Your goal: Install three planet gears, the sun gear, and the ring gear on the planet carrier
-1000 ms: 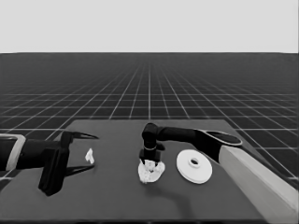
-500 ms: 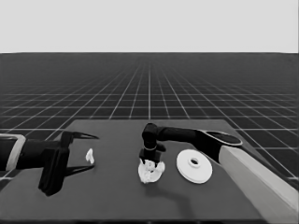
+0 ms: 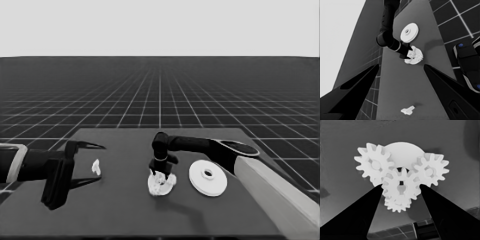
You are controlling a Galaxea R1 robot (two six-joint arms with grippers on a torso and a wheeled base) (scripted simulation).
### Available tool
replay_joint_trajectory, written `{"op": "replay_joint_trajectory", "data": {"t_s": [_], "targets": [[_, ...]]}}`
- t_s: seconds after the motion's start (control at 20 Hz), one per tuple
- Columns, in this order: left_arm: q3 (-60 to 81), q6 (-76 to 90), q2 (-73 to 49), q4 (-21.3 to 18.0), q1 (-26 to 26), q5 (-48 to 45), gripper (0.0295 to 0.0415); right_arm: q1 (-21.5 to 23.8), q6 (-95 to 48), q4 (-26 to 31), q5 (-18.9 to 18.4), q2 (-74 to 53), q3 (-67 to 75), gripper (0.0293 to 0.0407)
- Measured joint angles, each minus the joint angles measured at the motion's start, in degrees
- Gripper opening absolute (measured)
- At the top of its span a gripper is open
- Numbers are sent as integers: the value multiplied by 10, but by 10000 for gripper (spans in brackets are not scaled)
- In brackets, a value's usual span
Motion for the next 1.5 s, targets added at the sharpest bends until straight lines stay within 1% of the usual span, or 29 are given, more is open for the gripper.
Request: {"op": "replay_joint_trajectory", "data": {"t_s": [1.5], "targets": [[0, 0, 0, 0, 0, 0, 385, 0, 180, 0, 0, 0, 0, 309]]}}
